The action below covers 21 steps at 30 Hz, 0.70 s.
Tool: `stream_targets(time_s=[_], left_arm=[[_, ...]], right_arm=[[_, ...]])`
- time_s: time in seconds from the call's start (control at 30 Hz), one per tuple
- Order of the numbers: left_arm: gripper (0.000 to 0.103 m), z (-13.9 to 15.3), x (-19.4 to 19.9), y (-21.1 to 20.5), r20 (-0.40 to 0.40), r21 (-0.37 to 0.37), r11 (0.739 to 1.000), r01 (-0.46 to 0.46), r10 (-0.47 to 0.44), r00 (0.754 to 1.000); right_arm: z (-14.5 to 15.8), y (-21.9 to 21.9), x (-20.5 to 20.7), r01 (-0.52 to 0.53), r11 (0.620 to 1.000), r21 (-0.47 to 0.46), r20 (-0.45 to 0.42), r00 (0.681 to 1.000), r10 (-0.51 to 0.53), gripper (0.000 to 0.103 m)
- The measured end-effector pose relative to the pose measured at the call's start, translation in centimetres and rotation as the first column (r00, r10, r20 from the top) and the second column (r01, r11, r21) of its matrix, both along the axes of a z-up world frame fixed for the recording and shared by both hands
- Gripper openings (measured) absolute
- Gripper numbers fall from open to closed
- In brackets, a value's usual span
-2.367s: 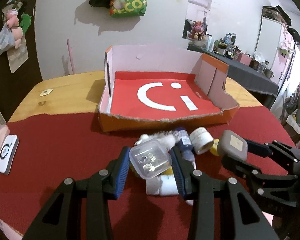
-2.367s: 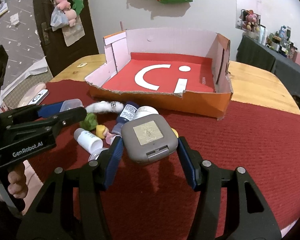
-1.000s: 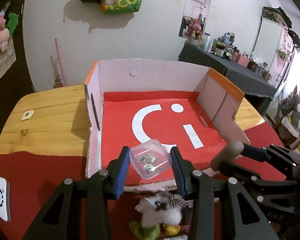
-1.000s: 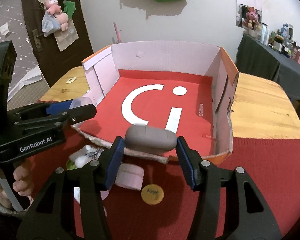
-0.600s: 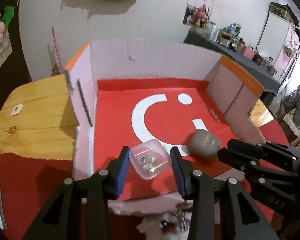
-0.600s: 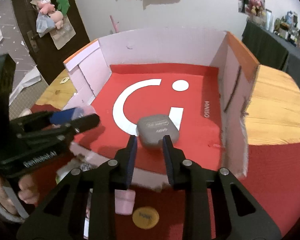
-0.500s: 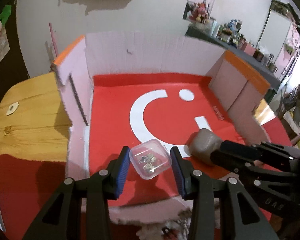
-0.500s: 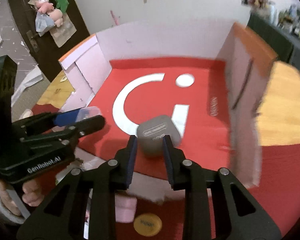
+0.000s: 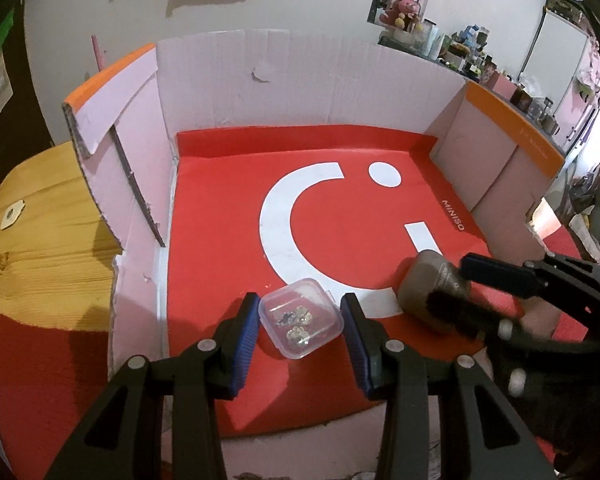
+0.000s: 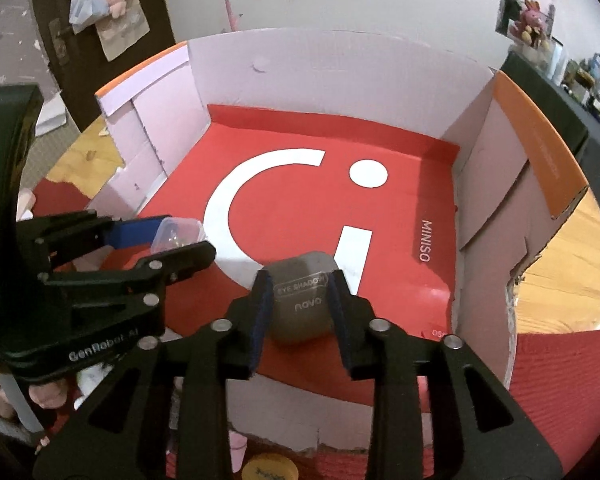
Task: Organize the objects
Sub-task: 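Lift both held items and carry them over the cardboard box, then lower the clear container and grey case into the box and open both grippers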
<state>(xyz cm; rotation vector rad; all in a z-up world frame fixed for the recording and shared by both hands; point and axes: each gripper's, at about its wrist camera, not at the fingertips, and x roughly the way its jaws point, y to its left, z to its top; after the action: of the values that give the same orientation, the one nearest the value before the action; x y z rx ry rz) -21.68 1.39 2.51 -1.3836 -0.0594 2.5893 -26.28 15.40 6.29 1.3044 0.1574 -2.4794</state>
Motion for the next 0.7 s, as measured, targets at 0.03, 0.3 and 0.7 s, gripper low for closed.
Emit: stream_targets(time_s=[0.03,0.3,0.7], left_arm=[[0.043,0.0,0.0,-0.1,0.000,-0.001,1.000,-0.003,0.003,1.000],[0.043,0.0,-0.4,0.0,-0.001,-0.010,1.000,-0.006,0.006,1.000],[0.043,0.0,-1.7,0.7,-0.008,-0.038,0.999,-0.018,0.018,1.000]], right_arm=[[0.0,0.1,0.0,0.015,1.000,0.014,-0.006,1.000,-0.015,0.070],[-1.4,0.5,-0.7,0.010,1.000,-0.004,0.050,0.999,-0.010,0.052],[-0.7,1.6,-1.6,0.056,0.997,-0.047,0.037,0.998,-0.054,0.051]])
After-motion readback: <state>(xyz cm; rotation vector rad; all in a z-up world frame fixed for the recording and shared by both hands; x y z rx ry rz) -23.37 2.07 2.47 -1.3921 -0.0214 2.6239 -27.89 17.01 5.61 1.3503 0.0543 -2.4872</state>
